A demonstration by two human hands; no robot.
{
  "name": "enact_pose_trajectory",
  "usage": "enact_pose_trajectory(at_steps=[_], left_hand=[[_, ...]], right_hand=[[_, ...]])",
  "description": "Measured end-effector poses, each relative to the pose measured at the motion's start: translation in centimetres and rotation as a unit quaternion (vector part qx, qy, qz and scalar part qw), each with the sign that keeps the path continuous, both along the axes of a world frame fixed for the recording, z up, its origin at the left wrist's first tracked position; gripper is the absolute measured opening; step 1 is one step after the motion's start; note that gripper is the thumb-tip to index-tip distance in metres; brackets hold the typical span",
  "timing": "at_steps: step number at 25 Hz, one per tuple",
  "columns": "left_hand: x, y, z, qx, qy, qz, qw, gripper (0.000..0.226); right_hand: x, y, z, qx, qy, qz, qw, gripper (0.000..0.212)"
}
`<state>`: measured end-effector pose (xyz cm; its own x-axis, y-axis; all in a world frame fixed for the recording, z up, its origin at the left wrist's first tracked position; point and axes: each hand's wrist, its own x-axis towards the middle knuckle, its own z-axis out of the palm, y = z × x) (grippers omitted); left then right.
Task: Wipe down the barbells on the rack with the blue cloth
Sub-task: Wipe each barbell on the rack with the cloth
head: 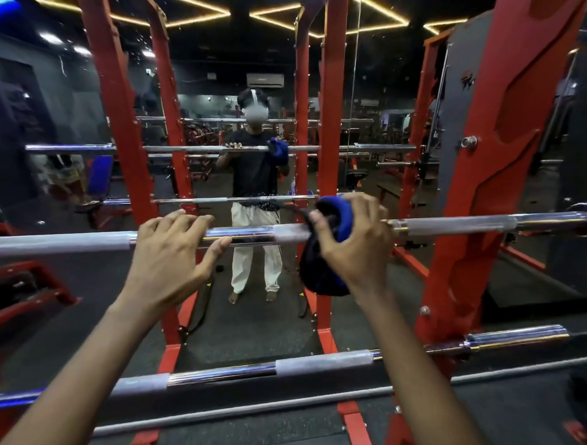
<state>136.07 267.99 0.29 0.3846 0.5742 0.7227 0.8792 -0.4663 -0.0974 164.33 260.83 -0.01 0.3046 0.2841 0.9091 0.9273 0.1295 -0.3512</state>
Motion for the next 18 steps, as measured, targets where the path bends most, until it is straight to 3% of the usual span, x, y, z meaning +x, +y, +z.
enact_pose_trajectory(at_steps=[3, 5, 8, 11, 14, 16, 18], left_hand=[[0.1, -0.2, -0.7, 0.036, -0.022, -0.014, 0.999, 0.052], [-0.2, -0.1, -0.9, 0.05, -0.036, -0.029, 0.998, 0.049], [-0.2, 0.0, -0.9, 0.054, -0.05, -0.043, 0.996, 0.046], [-0.2, 0.1, -1.0, 0.061, -0.056, -0.041, 0.996, 0.044], [-0.2, 0.2, -1.1, 0.064, -0.057, -0.042, 0.995, 0.042], [-0.1, 0.2, -1.3, 0.067, -0.067, -0.043, 0.995, 0.04], [0.1, 0.2, -1.4, 0.067, -0.071, -0.039, 0.994, 0.04]], right_hand=[[-2.3, 0.3, -1.1, 0.003, -0.076, 0.072, 0.995, 0.043], [-0.4, 0.4, -1.0, 0.024, -0.071, 0.094, 0.993, 0.038], [2.7, 0.5, -1.5, 0.108, 0.04, 0.031, 0.993, 0.035], [2.6, 0.5, -2.7, 0.185, 0.121, -0.043, 0.974, 0.034], [1.9, -0.2, -4.6, 0.216, 0.224, -0.051, 0.949, 0.041], [1.5, -0.3, -5.2, 0.249, 0.348, -0.015, 0.904, 0.048], [2.8, 1.6, -6.7, 0.296, 0.529, 0.1, 0.789, 0.04]])
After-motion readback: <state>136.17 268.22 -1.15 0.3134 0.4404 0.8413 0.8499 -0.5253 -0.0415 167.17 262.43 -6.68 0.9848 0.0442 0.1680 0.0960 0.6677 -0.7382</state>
